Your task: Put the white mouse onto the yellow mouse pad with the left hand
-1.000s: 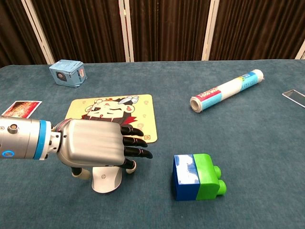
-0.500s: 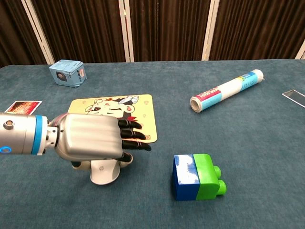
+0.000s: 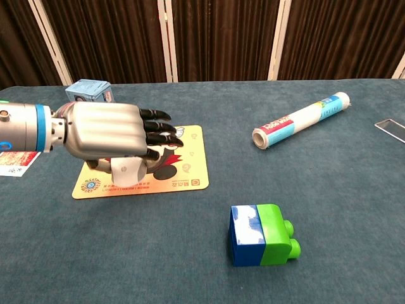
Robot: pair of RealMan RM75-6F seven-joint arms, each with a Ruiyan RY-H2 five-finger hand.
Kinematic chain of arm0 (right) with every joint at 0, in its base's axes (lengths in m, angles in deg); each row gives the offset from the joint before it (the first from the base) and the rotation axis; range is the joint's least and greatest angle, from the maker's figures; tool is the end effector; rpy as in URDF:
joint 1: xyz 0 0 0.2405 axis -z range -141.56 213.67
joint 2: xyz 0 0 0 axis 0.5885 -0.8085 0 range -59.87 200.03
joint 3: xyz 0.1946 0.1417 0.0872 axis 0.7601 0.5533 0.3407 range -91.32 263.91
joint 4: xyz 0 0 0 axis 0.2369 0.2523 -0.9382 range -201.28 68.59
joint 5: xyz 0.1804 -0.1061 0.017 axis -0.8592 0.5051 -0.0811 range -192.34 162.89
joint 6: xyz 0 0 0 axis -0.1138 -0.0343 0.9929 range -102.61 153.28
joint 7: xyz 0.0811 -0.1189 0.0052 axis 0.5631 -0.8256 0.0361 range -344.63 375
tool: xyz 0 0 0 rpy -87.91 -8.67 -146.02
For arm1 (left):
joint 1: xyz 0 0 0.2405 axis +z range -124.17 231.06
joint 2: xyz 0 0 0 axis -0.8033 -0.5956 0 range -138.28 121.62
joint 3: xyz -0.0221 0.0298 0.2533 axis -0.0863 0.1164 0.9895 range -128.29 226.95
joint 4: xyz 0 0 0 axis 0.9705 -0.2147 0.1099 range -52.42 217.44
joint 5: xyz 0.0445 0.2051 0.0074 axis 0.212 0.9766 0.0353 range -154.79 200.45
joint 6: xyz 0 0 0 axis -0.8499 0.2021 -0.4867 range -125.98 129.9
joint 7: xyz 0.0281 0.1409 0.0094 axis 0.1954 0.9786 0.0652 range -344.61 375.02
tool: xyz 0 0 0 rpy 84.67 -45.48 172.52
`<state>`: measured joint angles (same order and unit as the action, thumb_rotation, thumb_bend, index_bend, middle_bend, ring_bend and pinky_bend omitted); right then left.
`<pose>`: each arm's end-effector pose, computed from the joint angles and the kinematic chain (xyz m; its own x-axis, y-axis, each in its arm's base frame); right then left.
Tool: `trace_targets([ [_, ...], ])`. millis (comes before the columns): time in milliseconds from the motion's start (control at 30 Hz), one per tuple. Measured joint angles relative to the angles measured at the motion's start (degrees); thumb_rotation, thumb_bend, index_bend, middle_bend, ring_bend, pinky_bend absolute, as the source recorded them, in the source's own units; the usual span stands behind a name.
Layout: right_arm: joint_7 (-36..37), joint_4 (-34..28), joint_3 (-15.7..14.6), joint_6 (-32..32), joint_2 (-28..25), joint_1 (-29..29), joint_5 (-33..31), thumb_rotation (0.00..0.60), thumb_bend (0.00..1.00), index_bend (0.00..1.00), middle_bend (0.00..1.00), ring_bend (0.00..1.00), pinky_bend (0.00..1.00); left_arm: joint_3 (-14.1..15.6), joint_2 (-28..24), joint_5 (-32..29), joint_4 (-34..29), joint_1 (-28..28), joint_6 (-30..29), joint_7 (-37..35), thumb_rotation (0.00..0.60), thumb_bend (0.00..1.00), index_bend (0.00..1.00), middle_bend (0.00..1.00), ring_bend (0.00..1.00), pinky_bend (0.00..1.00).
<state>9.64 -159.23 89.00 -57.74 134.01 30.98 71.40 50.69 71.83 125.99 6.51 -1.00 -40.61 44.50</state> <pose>-0.3105 -0.1813 0.1542 0.4775 -0.0373 0.8779 -0.8786 -0.0200 0.4771 -0.1383 0.3437 -0.0159 0.8948 -0.3510 0.2759 -0.1251 -0.7903 -0.5999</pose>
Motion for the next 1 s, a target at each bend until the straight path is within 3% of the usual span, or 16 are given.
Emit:
trace_targets([
  [667,0.5,-0.2,0.1,0.7,-0.2,-0.3,-0.3,0.600,0.09,0.00,0.00,0.00,0.00,2.0,10.9,4.0,21.9,-6.2,-2.1,-7.8,0.600,0.32,0.48,0.00,0.00,0.00],
  [1000,0.2,-0.2,0.1,0.8,-0.2,-0.4,-0.5,0.600,0.09,0.00,0.00,0.00,0.00,3.5,14.0,3.0,28.3,-7.2,-2.2,-10.5,0.600,0.31,0.47,0.00,0.00,0.00],
])
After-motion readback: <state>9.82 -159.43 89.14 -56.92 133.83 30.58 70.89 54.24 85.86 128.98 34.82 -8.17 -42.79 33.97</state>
